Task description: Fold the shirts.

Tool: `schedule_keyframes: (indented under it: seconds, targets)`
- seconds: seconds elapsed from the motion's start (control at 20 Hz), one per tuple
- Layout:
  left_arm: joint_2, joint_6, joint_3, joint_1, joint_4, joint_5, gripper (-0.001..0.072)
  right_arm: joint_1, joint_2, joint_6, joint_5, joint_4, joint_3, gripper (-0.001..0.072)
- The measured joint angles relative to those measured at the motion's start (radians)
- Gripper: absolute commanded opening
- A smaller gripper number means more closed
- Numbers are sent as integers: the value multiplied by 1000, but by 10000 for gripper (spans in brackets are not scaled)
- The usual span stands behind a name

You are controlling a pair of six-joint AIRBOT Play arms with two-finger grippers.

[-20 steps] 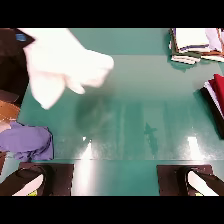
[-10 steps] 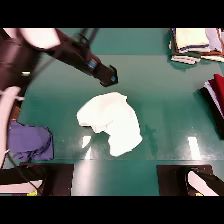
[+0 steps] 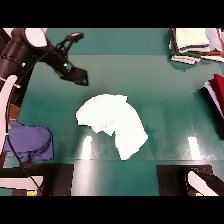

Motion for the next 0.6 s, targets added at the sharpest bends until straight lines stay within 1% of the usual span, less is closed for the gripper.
schedule_keyframes:
  seconds: [0.1, 0.2, 0.4, 0.5, 0.55, 0.6]
  targets:
    - [8, 1, -116, 52, 0, 5, 611, 0, 0, 0, 2, 0, 0, 19]
    - [14, 10, -254, 89, 1, 43, 610, 0, 0, 0, 4, 0, 0, 19]
    - [17, 26, -481, 114, -69, 184, 609, 0, 0, 0, 5, 0, 0, 19]
    - [17, 29, -549, 119, -125, 253, 604, 0, 0, 0, 7, 0, 0, 19]
    - [17, 31, -570, 120, -151, 285, 371, 0, 0, 0, 9, 0, 0, 19]
    - [17, 31, -584, 122, -171, 308, 39, 0, 0, 0, 15, 0, -1, 19]
